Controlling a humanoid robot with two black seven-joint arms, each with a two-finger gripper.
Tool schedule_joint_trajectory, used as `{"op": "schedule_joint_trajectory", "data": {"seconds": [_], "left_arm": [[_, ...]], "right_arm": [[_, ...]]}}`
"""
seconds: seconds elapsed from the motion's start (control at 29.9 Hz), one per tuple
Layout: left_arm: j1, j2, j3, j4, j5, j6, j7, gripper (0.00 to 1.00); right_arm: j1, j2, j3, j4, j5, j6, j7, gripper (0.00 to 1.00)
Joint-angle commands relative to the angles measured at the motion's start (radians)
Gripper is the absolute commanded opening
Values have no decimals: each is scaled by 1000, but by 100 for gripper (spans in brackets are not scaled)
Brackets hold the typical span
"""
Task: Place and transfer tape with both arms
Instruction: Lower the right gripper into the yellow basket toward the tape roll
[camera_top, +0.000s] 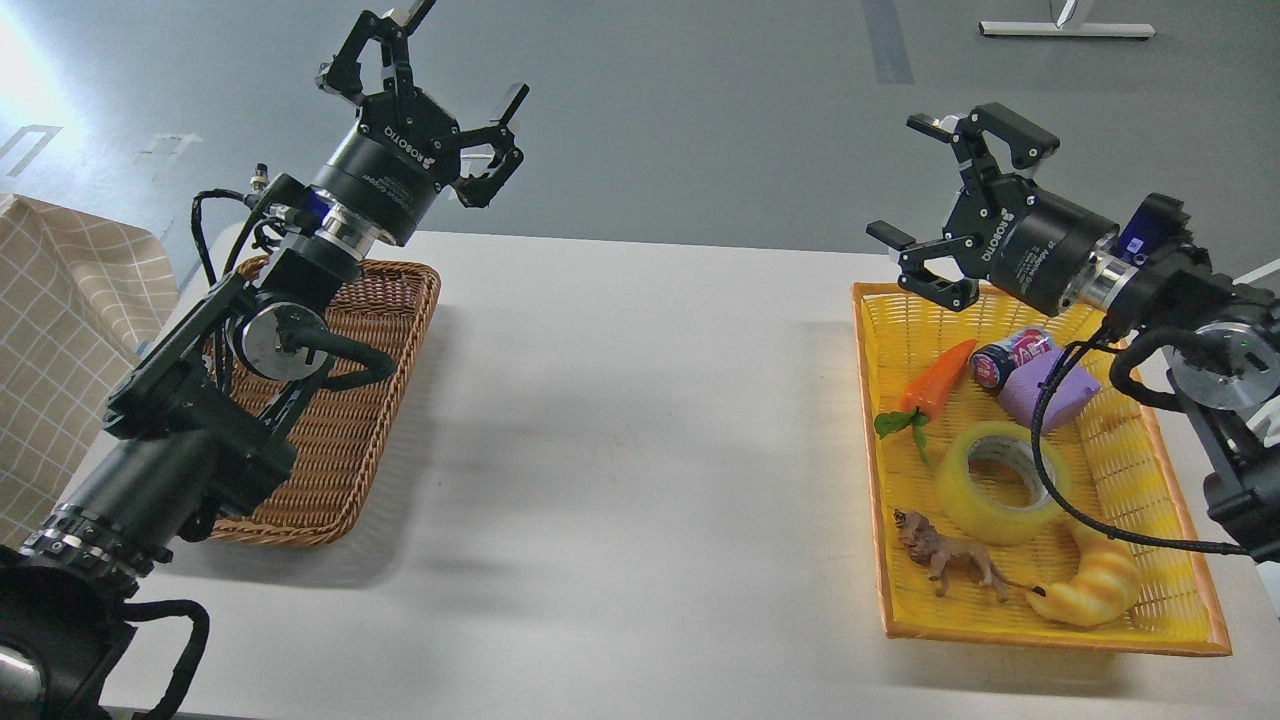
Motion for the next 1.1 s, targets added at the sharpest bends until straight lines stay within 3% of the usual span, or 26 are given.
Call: {"op": "schedule_joint_trajectory", "data": {"seconds": [0.0, 0.17, 0.47, 0.74, 1.07], "left_arm": [[0, -2, 0, 0, 0, 0, 2, 98], [2, -3, 2, -2, 0, 0, 0, 98], [2, -8, 0, -5, 0, 0, 2, 98], [2, -8, 0, -5, 0, 0, 0, 98], [3, -11, -2, -5, -2, 0, 0, 98]], "right_arm": [[6, -71, -8, 35, -122, 0, 0, 100], [-9, -176, -24, 124, -245, 0, -3, 100], [-9, -381, -212, 242, -469, 0, -5, 100], [-18, -570, -346, 337, -483, 0, -7, 100], [-20, -579, -455, 339, -734, 0, -7, 99]]}}
